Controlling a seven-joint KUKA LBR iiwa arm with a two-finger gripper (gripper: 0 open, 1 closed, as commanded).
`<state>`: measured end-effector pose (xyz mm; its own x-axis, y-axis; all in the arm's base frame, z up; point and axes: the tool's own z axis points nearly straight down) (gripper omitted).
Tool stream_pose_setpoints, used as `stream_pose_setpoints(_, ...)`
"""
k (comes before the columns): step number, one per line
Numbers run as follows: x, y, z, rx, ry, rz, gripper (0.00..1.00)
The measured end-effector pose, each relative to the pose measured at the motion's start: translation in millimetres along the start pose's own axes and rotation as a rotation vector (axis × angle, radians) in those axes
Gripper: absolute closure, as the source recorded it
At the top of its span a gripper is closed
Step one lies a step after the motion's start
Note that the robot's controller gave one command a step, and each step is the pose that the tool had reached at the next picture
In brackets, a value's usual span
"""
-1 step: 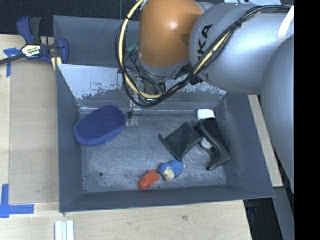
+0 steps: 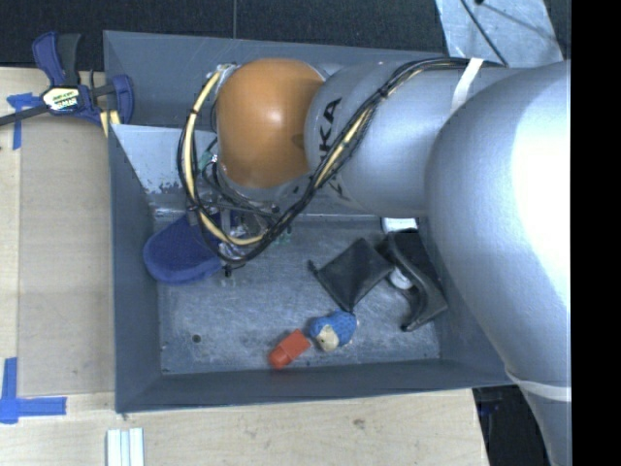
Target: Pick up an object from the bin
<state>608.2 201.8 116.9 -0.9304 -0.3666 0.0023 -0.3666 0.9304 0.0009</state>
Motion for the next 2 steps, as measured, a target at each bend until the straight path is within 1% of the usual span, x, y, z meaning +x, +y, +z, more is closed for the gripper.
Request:
stream_pose_setpoints(1,1.1,-35.2,47.2,0.0,-0.009,0.006,0.0)
stream_pose_setpoints(2,0.5,-34.2,43.0,0.0,-0.007,0.006,1.0)
